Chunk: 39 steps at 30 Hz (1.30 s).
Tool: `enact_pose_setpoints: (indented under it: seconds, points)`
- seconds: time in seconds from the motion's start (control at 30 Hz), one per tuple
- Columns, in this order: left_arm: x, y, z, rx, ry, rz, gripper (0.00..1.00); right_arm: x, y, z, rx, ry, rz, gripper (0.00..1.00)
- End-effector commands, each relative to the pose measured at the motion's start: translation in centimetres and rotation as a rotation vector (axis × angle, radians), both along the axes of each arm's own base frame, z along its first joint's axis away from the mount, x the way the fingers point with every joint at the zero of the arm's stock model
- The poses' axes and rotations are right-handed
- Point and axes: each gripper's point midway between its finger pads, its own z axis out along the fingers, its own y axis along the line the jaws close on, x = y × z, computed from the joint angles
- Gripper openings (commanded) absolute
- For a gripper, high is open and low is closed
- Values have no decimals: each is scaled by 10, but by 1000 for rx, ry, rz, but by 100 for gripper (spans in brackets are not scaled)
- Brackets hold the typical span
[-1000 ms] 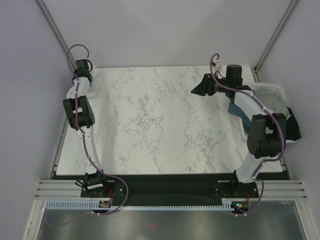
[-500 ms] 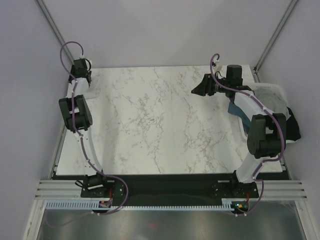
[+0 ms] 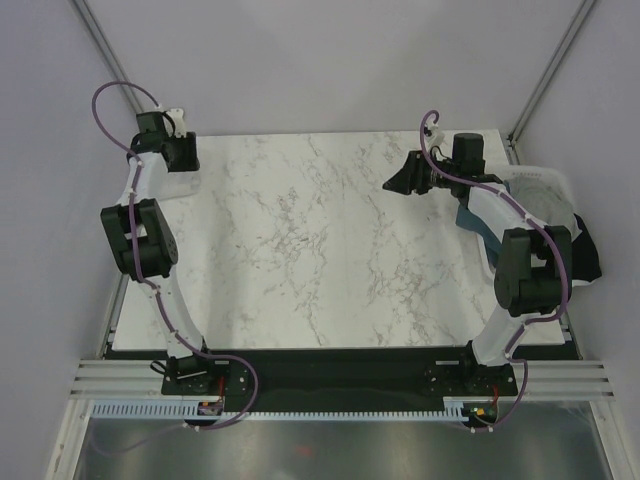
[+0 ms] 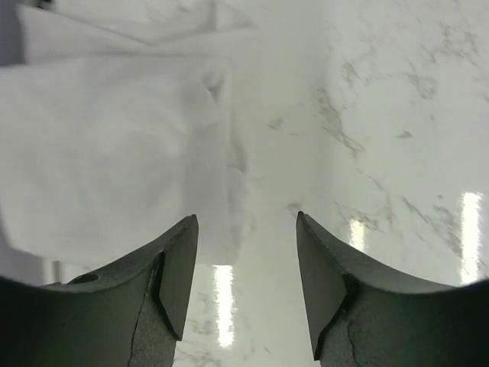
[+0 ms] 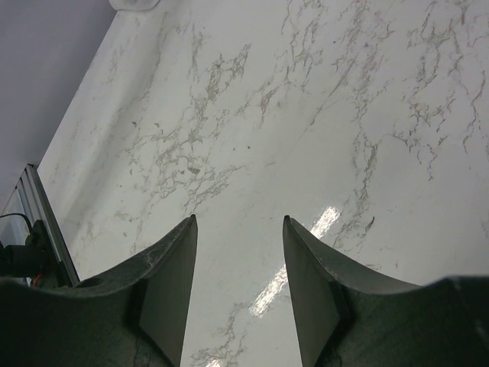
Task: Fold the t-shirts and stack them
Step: Neatly place the folded tshirt to the corner
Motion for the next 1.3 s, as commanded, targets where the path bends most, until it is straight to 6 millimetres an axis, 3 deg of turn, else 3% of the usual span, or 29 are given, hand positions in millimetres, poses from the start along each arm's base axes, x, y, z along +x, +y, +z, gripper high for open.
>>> enact_pose_setpoints:
  seconds: [0.0,0.1,0.3,0.47,0.73,0.87,1.0,1.1,1.27]
  points:
    - [-24,-51,-31,-398,125,-68,61,1,-1,1,17,-26,17,57]
    - [-16,-61,-36,-534,140,-29,59,2,-1,-2,20,-17,18,57]
    - [-1,-57,-31,-589,110,11,58,1,-8,-5,20,-12,10,57]
    - [-1,-66,-34,-694,128,10,57,2,-11,-9,32,2,6,57]
    - [-4,-57,-51,-912,132,44,55,2,-11,-11,37,11,6,57]
    - [-2,-59,-35,-1054,66,-26,54,3,-13,-13,36,13,-1,57]
    - [0,-54,-35,-1206,37,15,54,4,-14,-16,40,23,-3,57]
    - [-1,-54,-51,-1361,62,50,54,5,-13,-19,40,30,-4,57]
    - [-2,-56,-74,-1458,97,93,54,6,-14,-21,34,33,-13,57]
